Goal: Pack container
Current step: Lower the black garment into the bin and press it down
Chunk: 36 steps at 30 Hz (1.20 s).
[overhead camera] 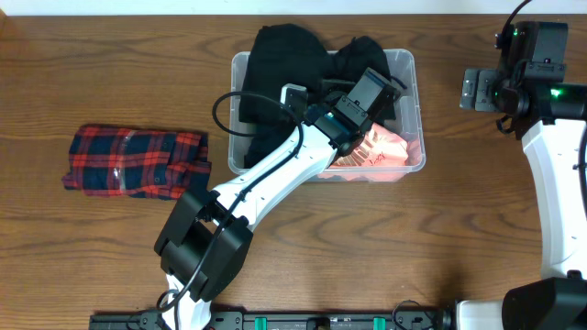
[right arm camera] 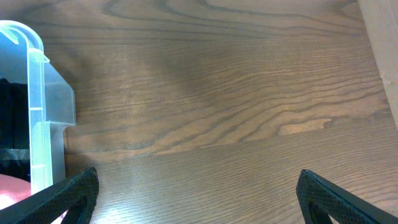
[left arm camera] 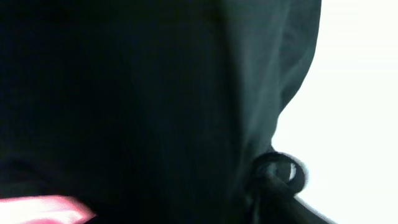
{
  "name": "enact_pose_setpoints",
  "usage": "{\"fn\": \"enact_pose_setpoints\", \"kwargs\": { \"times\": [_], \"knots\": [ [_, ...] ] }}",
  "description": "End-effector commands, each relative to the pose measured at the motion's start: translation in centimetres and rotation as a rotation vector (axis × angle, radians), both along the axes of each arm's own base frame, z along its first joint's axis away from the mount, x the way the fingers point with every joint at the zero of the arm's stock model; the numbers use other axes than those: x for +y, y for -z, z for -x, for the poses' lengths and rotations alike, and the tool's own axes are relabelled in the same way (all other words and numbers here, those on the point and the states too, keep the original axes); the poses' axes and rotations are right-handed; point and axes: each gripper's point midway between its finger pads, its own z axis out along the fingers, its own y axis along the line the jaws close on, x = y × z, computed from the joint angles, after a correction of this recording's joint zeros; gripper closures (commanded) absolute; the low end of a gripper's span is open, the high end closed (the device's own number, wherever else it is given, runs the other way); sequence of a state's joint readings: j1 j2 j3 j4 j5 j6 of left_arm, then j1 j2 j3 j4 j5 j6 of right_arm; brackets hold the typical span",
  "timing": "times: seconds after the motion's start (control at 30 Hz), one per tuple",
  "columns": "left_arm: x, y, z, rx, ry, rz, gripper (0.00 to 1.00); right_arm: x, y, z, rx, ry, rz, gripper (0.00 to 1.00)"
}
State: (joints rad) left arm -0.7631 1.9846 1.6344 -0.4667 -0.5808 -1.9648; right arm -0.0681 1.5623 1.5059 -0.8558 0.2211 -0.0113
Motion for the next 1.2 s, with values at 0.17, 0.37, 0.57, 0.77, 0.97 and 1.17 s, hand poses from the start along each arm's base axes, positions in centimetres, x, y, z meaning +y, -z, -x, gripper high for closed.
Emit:
{"fn": "enact_pose_setpoints", "kwargs": {
  "times": [0.17,0.37,0.57,0.77,0.97,1.17],
  "knots": [
    [-0.9,-1.8,-0.7,-0.046,0.003,0.071,0.2,-0.4,0.3,0.1,0.009,0.01,0.005,0.01],
    [-1.0,-1.8,-0.7,-0.049,0.003,0.072,0.02,-0.4,0.3,0.1,0.009,0.01,0.005,0.01],
    [-0.9,-1.9,-0.7,-0.05,0.002,0.073,0.01,-0.4,0.3,0.1,0.009,0.01,0.005,0.01],
    [0.5,-2.8,0.8,-0.01,0.0,0.038,0.54,-0.4,0.3,0.1,0.009,0.01,0.005,0.01],
    [1.4,-2.8,3.1,0.087,-0.005,0.061,0.34,-0.4,0.3,0.1,0.009,0.01,0.005,0.01],
    [1.1,-2.6,3.2,0.098,-0.005,0.087,0.15,-0.4,0.3,0.1,0.009,0.01,0.005,0.01]
  ]
}}
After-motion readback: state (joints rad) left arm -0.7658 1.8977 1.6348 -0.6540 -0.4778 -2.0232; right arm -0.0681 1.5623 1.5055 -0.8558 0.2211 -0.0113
